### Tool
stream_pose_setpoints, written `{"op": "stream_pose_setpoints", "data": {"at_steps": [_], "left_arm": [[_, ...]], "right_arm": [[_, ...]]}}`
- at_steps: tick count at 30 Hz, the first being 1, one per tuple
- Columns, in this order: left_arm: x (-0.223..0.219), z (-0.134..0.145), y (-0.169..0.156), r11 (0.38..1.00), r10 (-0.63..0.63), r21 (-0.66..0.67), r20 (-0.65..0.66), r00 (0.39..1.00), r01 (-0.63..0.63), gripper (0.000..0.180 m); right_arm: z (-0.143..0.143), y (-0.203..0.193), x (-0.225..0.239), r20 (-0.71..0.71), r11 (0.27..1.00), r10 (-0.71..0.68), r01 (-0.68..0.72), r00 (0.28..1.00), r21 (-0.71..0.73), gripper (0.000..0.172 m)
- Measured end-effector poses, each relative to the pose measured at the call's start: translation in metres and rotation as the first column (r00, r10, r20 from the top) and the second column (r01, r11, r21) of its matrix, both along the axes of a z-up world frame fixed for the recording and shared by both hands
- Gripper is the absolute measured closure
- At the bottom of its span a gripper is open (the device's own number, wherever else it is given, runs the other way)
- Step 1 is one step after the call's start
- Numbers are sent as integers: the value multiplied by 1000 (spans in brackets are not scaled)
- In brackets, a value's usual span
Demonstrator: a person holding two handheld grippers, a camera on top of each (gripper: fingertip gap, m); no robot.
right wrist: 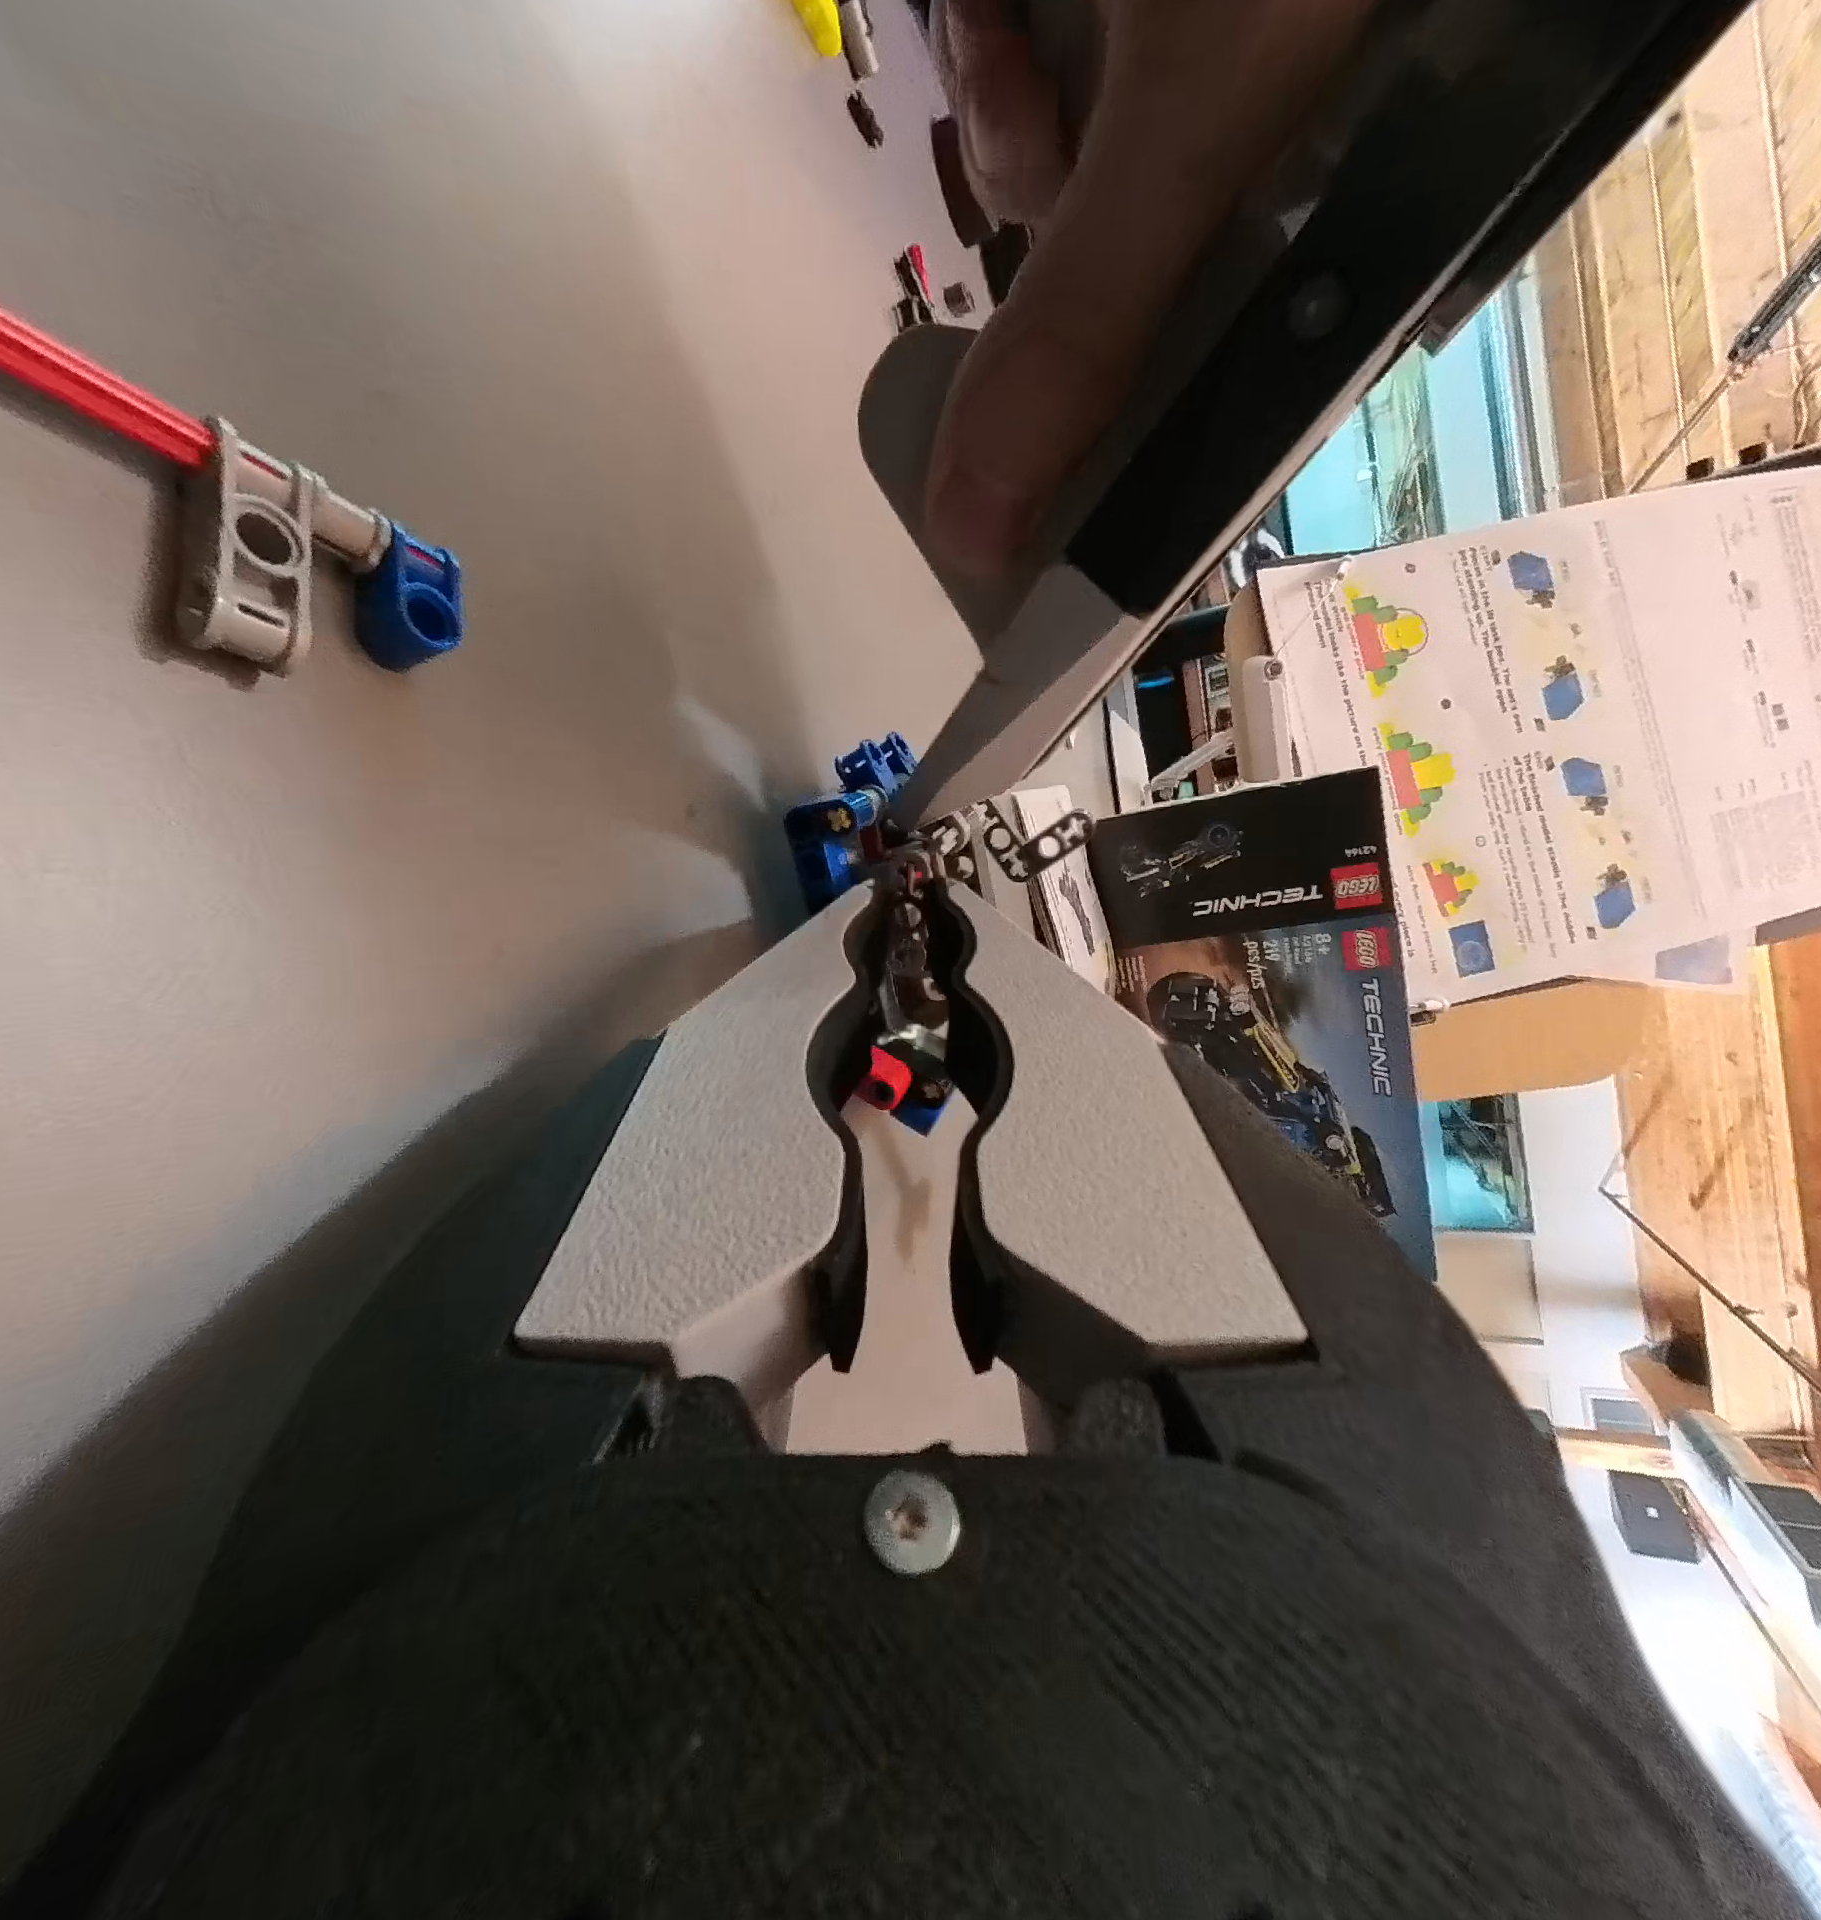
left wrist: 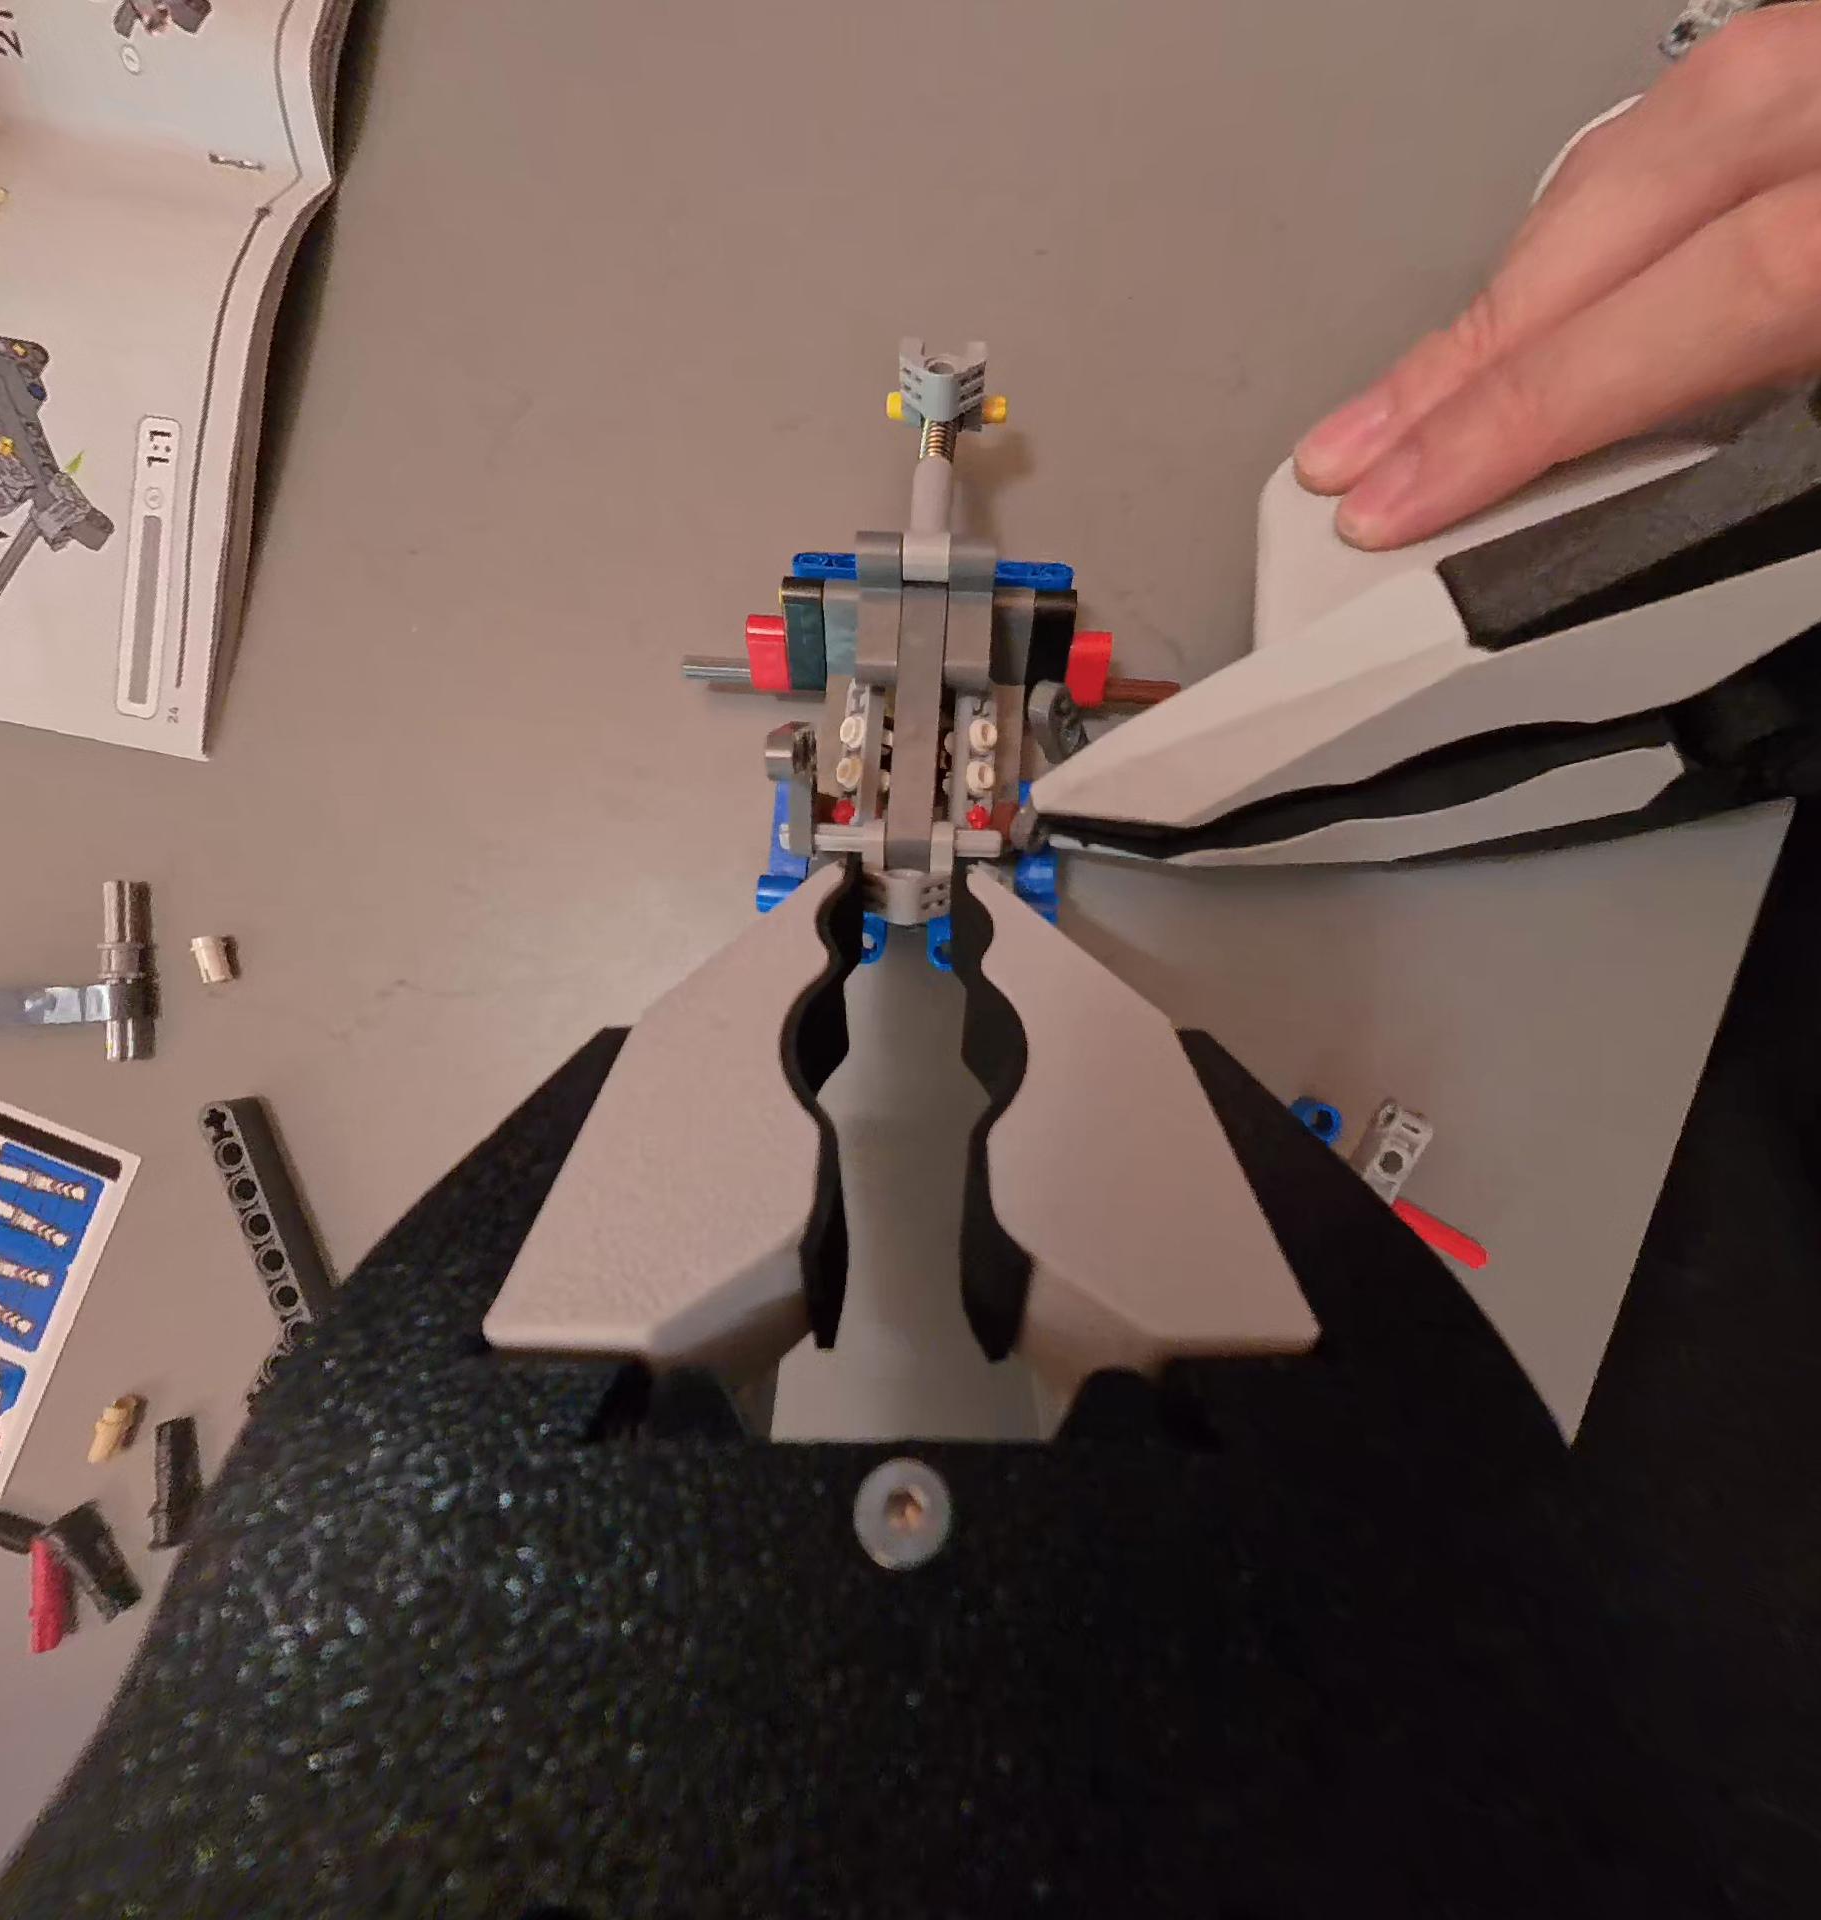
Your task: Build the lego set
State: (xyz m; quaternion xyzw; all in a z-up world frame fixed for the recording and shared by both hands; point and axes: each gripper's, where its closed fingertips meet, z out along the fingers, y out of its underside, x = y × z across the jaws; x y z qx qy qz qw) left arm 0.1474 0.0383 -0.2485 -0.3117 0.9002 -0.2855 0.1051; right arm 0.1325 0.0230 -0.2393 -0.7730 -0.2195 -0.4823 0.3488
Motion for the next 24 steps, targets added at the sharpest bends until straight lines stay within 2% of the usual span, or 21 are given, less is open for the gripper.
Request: {"op": "stream_pose_setpoints", "data": {"at_steps": [24], "left_arm": [[4,-1,-1,997,38,-66,-33,999,-40,167]], "right_arm": [[6,5,7,-39,998,-24,26,999,58,167]]}}
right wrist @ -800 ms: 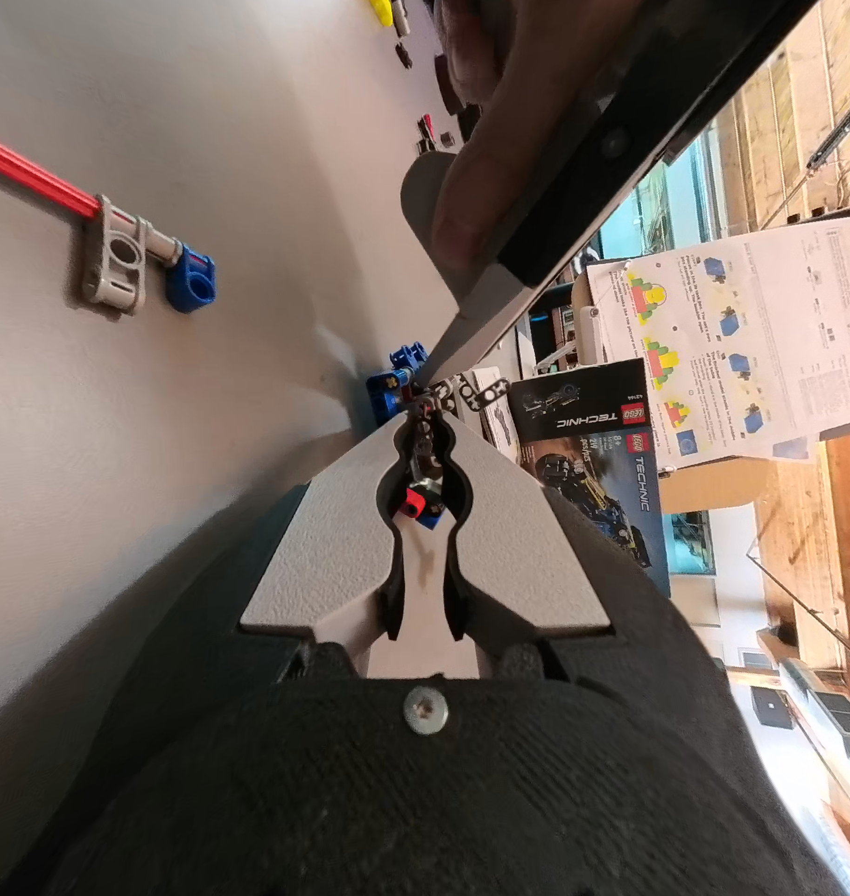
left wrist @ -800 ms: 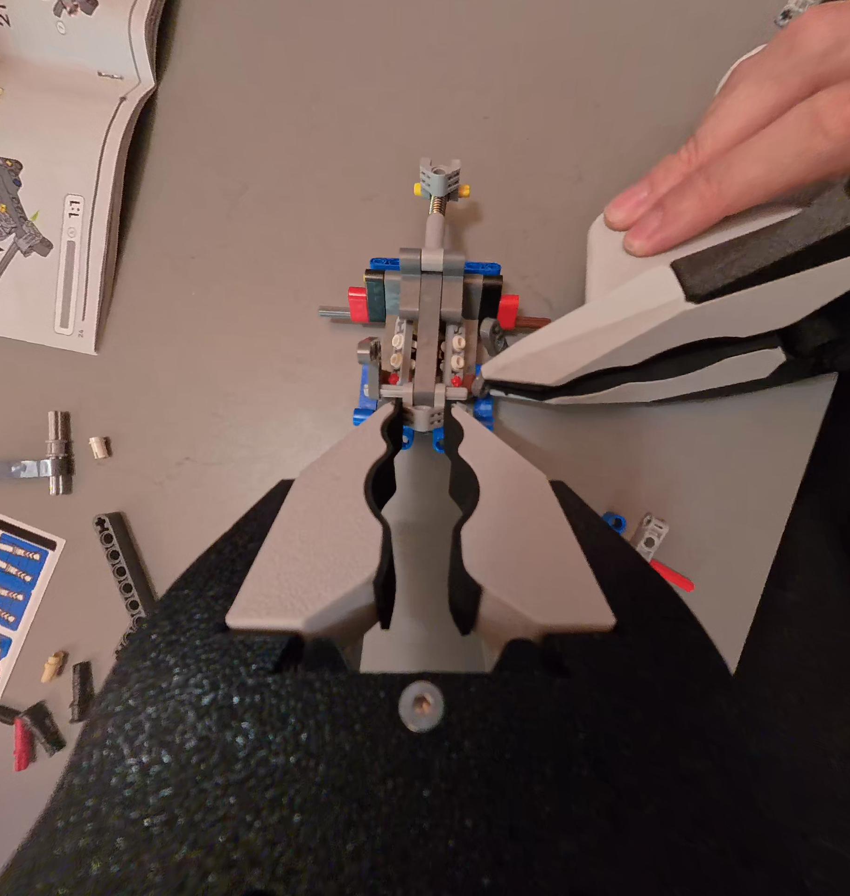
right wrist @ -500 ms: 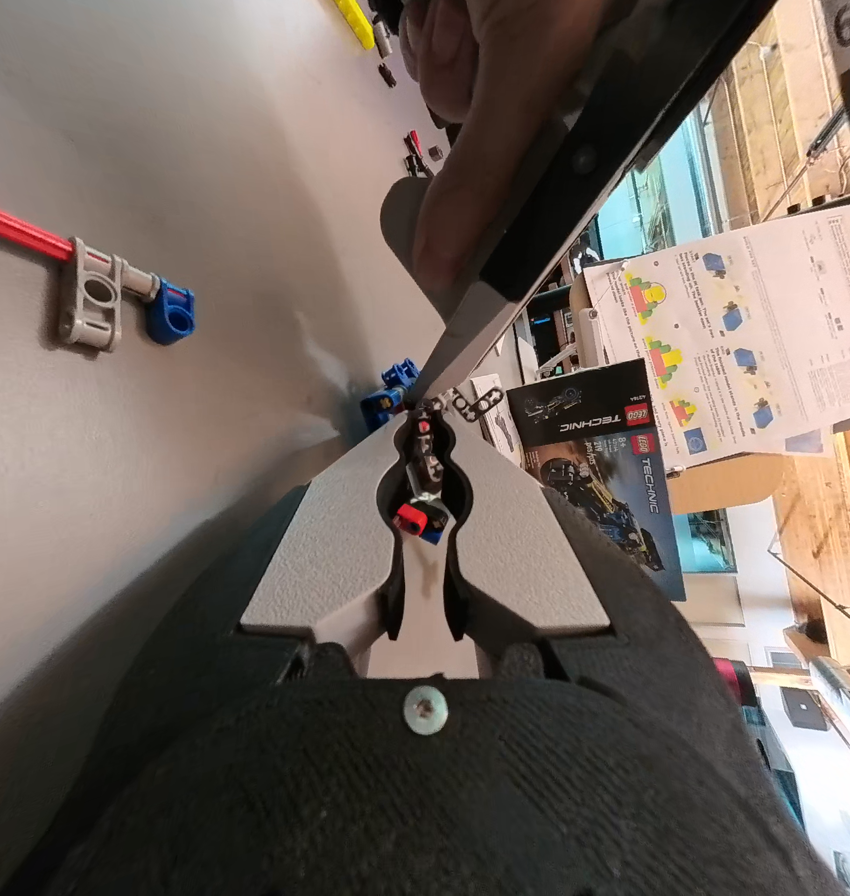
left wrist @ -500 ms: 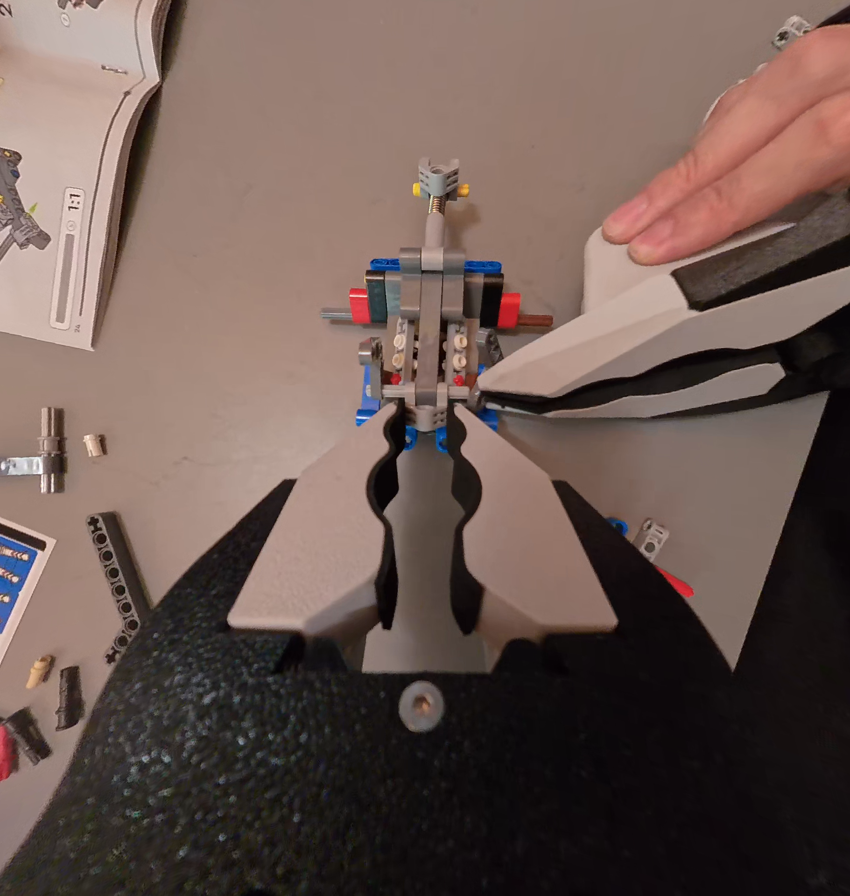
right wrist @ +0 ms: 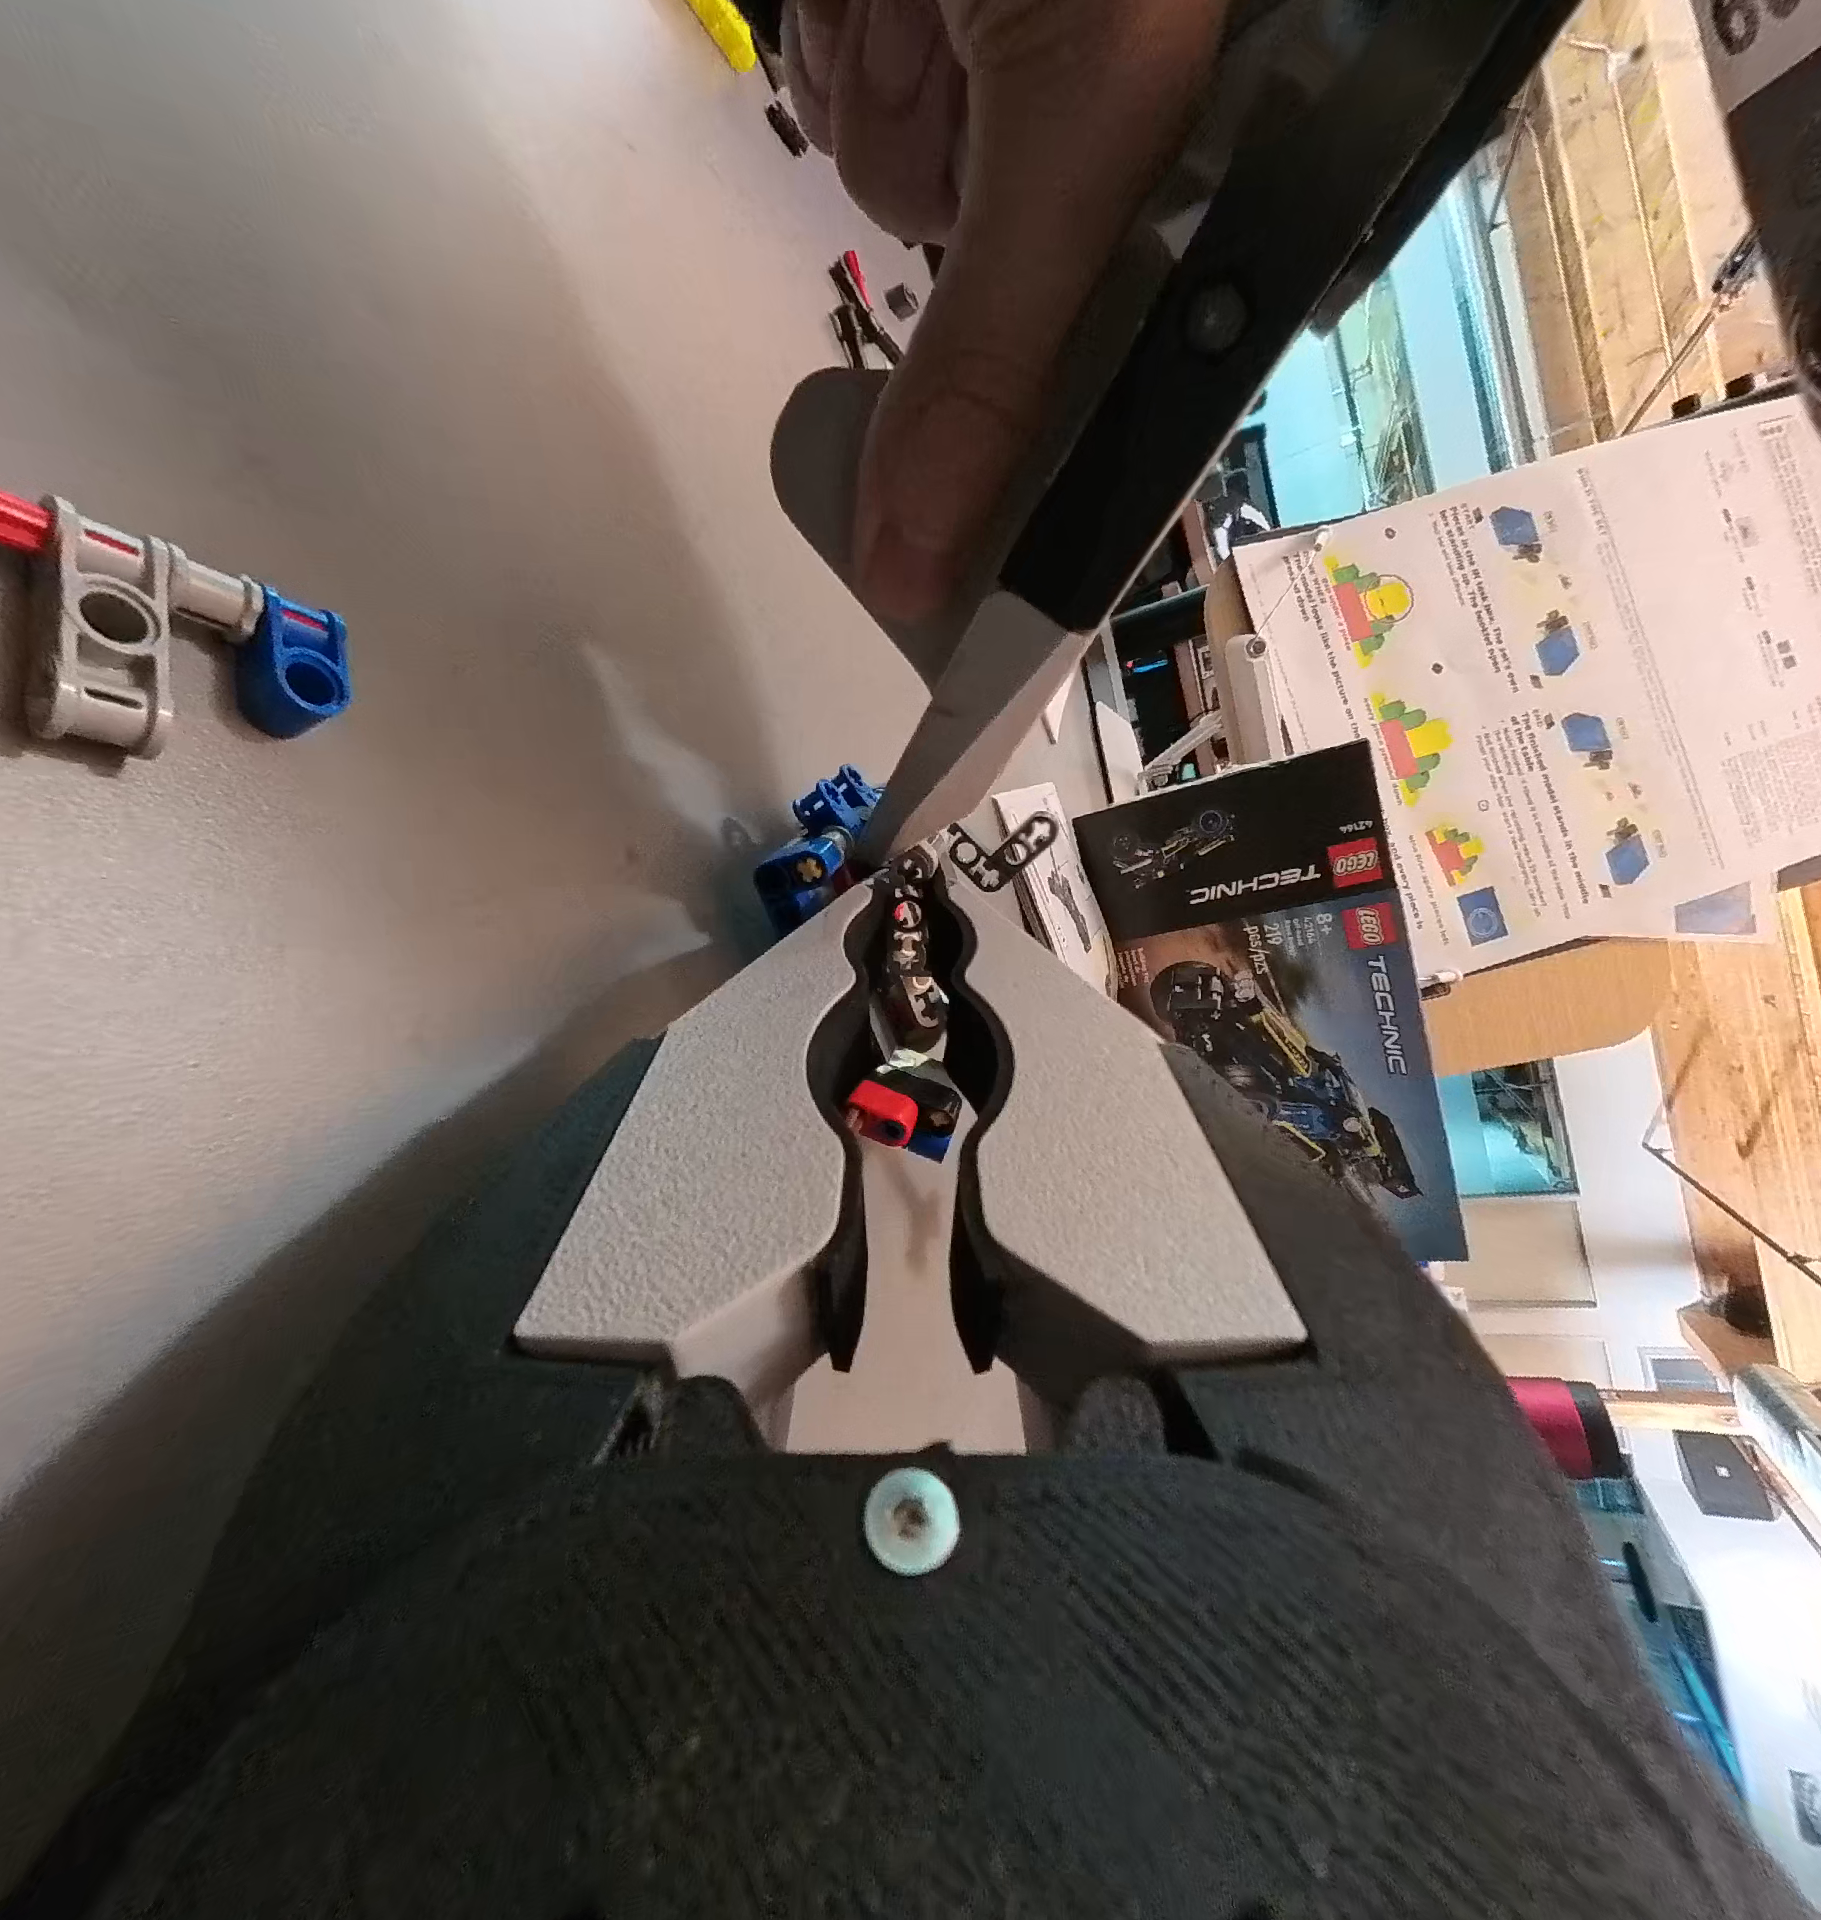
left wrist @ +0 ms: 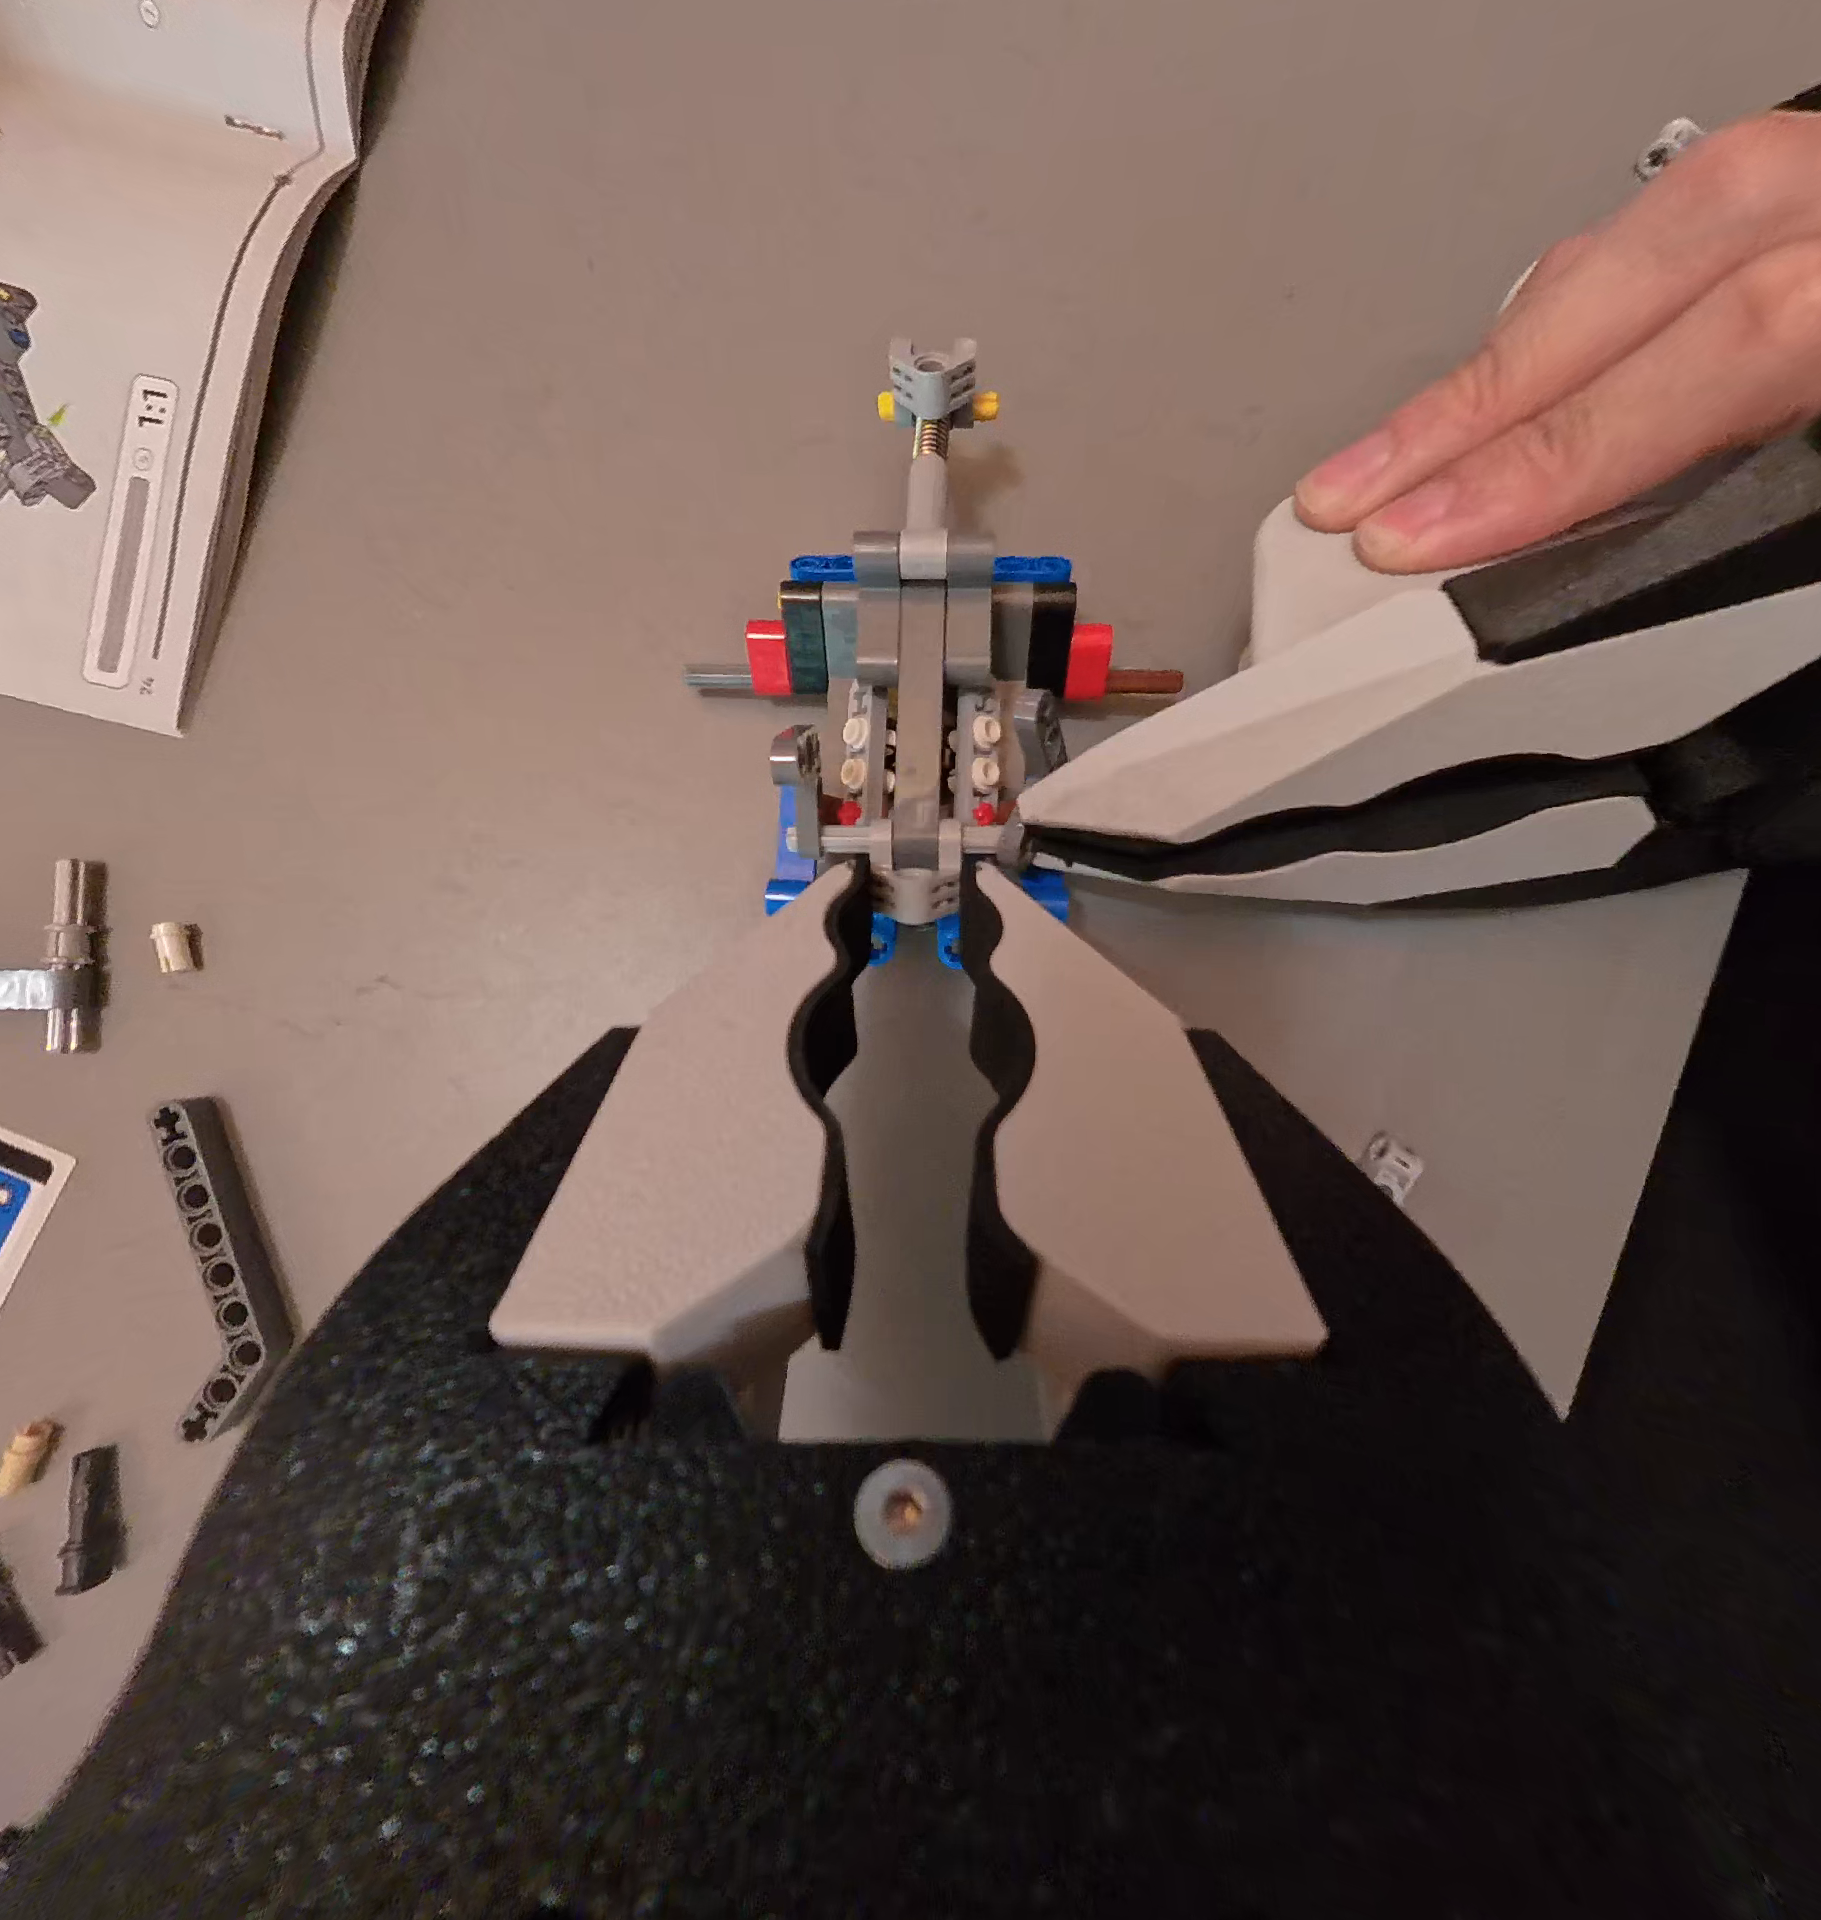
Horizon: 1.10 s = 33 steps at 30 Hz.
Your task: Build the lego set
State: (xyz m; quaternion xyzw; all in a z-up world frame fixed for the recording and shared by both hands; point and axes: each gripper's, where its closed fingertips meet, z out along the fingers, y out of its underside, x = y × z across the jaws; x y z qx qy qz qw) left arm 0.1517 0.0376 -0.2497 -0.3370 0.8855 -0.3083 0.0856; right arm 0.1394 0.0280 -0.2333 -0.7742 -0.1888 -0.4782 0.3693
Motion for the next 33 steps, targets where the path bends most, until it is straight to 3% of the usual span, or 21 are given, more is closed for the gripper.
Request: {"op": "stream_pose_setpoints", "data": {"at_steps": [10,17,27,33], "left_arm": [[3,0,0,1000,14,11,14,1000,-14,167],[6,0,-2,999,35,2,18,999,-35,168],[11,0,-1,993,112,-41,-7,994,-112,168],[12,-1,0,989,133,-67,-30,991,-134,168]], "right_arm": [[0,0,5,69,999,23,-20,997,-41,167],[0,0,8,-60,1000,-1,3,998,23,168],[0,1,15,21,986,-163,164,986,-26,168],[1,4,16,-60,972,-233,235,971,15,167]]}}
